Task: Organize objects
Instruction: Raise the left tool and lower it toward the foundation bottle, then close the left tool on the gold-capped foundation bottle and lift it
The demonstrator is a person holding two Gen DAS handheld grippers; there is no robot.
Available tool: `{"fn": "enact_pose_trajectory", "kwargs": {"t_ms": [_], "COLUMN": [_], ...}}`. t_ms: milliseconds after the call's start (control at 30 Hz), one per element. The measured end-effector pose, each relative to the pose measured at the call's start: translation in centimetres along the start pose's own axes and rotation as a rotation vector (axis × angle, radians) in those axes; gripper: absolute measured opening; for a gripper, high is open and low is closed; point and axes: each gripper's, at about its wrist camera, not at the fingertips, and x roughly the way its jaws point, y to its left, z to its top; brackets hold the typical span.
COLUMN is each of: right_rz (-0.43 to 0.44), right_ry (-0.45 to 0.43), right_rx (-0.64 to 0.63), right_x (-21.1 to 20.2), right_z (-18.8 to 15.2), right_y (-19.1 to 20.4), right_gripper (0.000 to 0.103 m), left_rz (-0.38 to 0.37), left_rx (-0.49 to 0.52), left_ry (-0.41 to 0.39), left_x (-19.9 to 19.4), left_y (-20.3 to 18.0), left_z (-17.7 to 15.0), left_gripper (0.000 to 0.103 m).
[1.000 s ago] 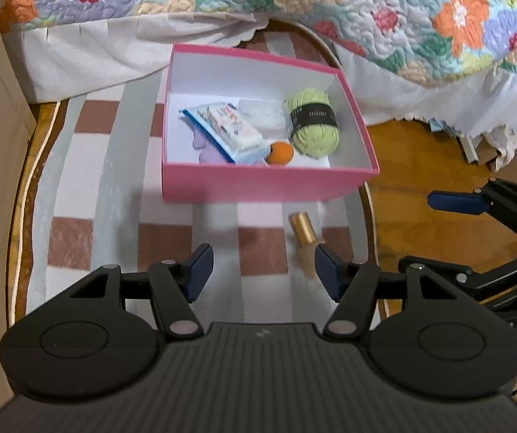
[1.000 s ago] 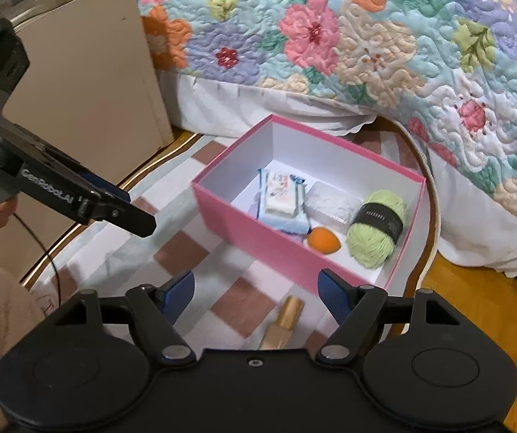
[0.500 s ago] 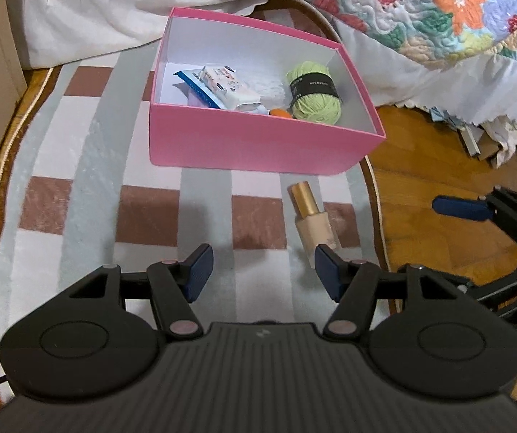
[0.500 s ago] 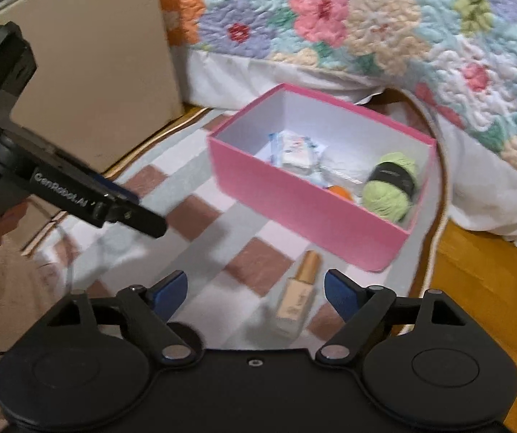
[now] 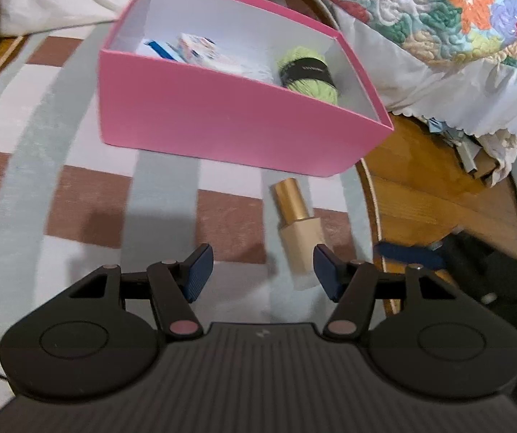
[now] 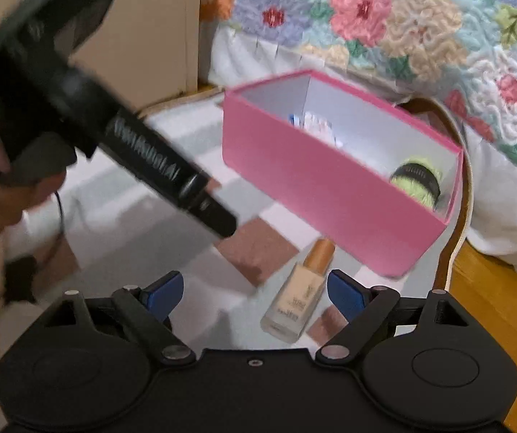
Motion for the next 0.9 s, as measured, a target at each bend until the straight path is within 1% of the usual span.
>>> {"fn": "enact_pose_trajectory", "kwargs": {"t_ms": [100,233,267,300,333,467,533,567,600,633,667,700,767,800,867,900], "right_rz": [0.017,-0.006,-0.004,0.003,0.007,-0.004,-0.024,-0.041,-0.06,-0.073,-0.089,-0.103,-0.088,-0.074,-0.076,-0.071], "right_ry": [0.017,0.017,0.012,0.003,-0.004,-0.007,0.017,0.038,0.05,0.052,0.073,0.085,0.093,0.092,0.081,0.079], "right_rx": [0.078,0.148,0.158,0.173,0.192,0.262,0.277,0.281,0.285,0.278,0.262,0.247,0.26,0.276,0.3,0.317], "right_x": [1.6,3.3,3.5,3.7,4.0,4.9,5.5,5.8,6.0,5.9,5.7,5.5,4.8,4.7,4.6,4.4], "right_z": [-1.1,-2.4,-2.7,-2.9,-2.9,-3.1,-3.1,-3.1,-3.2,-3.1,-3.0,-2.8,-3.0,-3.2,-3.5,-3.6], "right_y": [-0.4,-0.8,-0.9,-1.1,-1.3,-2.6,-2.8,-2.8,-2.7,-2.5,-1.9,-1.5,-0.8,-0.7,-0.6,-0.7], "right_gripper": [0.089,0.089,0.089,0.089,0.089,0.088,0.076,0.065,0.059,0.055,0.048,0.045,0.045,0.045,0.045,0.045], "left_rz": [-0.018,-0.045,-0.045,-0.048,-0.055,-0.06,-0.068,-0.08,-0.096,-0.108,-0.103,-0.094,-0.124,-0.124,-0.117,-0.123], "left_rx": [0.004,-0.016,-0.028,-0.039,-0.046,-0.065,-0.082,-0.092,-0.106,-0.111,-0.111,-0.123,-0.155,-0.156,-0.135,-0.144], "left_ry": [-0.009,0.0,0.006,0.018,0.029,0.026,0.032,0.03,0.028,0.021,0.007,-0.002,0.009,0.011,0.016,0.022], "left_x": [1.2,3.1,3.6,4.1,4.6,5.8,6.4,6.6,6.7,6.7,6.5,6.3,6.4,6.4,6.4,6.4], "left_y": [-0.5,-0.7,-0.7,-0.7,-0.7,-0.7,-0.6,-0.5,-0.5,-0.5,-0.6,-0.6,-0.5,-0.6,-0.9,-0.9], "left_z": [-0.3,-0.9,-1.0,-1.1,-1.2,-1.6,-1.6,-1.6,-1.6,-1.6,-1.5,-1.4,-1.5,-1.7,-2.0,-2.1], "left_gripper": [0.06,0.059,0.058,0.054,0.052,0.049,0.044,0.041,0.034,0.03,0.024,0.021,0.021,0.021,0.021,0.021]}}
